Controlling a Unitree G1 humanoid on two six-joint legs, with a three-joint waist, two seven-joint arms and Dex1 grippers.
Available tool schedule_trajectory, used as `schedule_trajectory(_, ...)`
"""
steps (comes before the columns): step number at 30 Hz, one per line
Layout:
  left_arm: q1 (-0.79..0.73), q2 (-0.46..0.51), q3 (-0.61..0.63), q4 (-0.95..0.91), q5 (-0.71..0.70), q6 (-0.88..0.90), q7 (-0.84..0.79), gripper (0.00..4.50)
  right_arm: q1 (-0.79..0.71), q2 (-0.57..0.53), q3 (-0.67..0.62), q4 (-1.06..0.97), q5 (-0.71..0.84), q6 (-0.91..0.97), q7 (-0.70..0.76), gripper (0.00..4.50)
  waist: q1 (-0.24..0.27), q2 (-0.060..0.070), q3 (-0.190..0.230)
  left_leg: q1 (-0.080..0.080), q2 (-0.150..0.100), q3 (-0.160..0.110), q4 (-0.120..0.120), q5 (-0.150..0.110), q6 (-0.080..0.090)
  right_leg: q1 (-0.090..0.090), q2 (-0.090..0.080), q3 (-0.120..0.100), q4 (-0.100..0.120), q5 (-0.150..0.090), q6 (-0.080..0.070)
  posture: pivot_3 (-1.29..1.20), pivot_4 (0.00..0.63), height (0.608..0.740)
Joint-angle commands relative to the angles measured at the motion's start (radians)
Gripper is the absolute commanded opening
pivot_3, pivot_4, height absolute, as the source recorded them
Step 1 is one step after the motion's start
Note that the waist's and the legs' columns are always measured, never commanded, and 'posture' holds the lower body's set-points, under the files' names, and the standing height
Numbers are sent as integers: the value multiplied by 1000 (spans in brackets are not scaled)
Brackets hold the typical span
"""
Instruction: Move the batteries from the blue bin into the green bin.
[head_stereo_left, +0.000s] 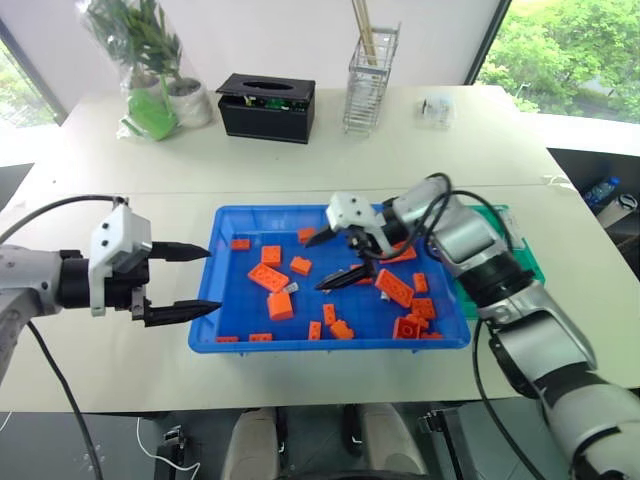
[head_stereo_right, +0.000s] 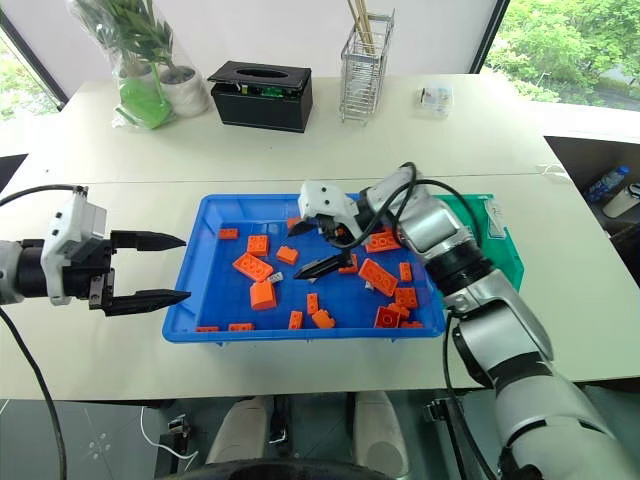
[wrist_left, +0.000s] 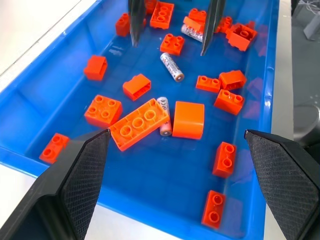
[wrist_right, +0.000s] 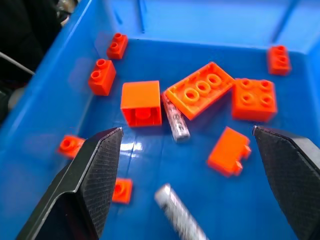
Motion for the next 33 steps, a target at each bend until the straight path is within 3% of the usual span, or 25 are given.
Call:
schedule_trajectory(1,14,4,51,-38,-22,11,18,4500,-38,25,1,41,-32,-85,21,3486,1,0,0,0,0,0,0,0,0,0,0,0,0,0,0,0,150,736)
schedule_trajectory(10,26,-7,92,-65,-55,41,67,4500,-19,91,34,139,-111,-216,42,3486,-3,0,0,0,0,0,0,0,-1,0,0,0,0,0,0,0,150,736)
schedule_trajectory(24,4,-5,49,-59,-55,29,68,4500,-14,179,50,293,-220,-295,-15,3486,-3,0,0,1,0,0,0,1,-2,1,0,0,0,0,0,0,150,736)
schedule_trajectory(27,-12,-5,36,-48,-48,22,63,4500,9,182,53,266,-220,-293,-4,2611,-3,0,0,1,0,0,0,1,-2,1,0,0,0,0,0,0,150,736)
schedule_trajectory(32,-40,-9,12,-24,-36,7,55,4500,32,173,49,212,-221,-270,2,22,-3,0,0,1,0,-1,0,1,-2,1,0,0,0,0,0,0,150,736)
schedule_trajectory(33,-46,-11,6,-18,-34,2,53,4500,35,166,47,197,-220,-263,4,22,-3,0,0,1,0,-1,0,1,-2,1,0,0,1,0,0,0,150,736)
